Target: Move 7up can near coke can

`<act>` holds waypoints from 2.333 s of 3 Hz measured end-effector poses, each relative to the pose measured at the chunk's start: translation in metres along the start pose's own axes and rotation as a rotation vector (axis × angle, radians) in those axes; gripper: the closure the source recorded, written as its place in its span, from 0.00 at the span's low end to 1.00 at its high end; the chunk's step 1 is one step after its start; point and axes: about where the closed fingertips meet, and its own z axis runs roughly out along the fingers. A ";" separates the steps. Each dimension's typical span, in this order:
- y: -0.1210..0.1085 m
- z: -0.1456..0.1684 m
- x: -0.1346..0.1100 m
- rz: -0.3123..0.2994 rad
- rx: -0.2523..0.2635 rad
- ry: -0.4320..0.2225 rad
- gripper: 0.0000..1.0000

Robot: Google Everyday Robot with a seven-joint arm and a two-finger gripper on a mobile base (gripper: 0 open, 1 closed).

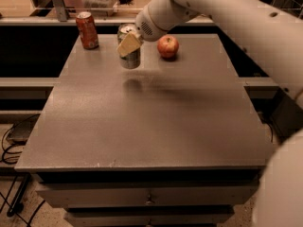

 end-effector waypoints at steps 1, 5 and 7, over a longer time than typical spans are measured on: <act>-0.026 0.020 -0.016 0.015 0.029 0.013 1.00; -0.073 0.081 -0.040 0.124 0.088 -0.098 1.00; -0.065 0.104 -0.058 0.099 0.082 -0.084 1.00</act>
Offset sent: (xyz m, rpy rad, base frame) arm 0.0962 0.0115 0.0040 0.0272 -0.0305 -0.1410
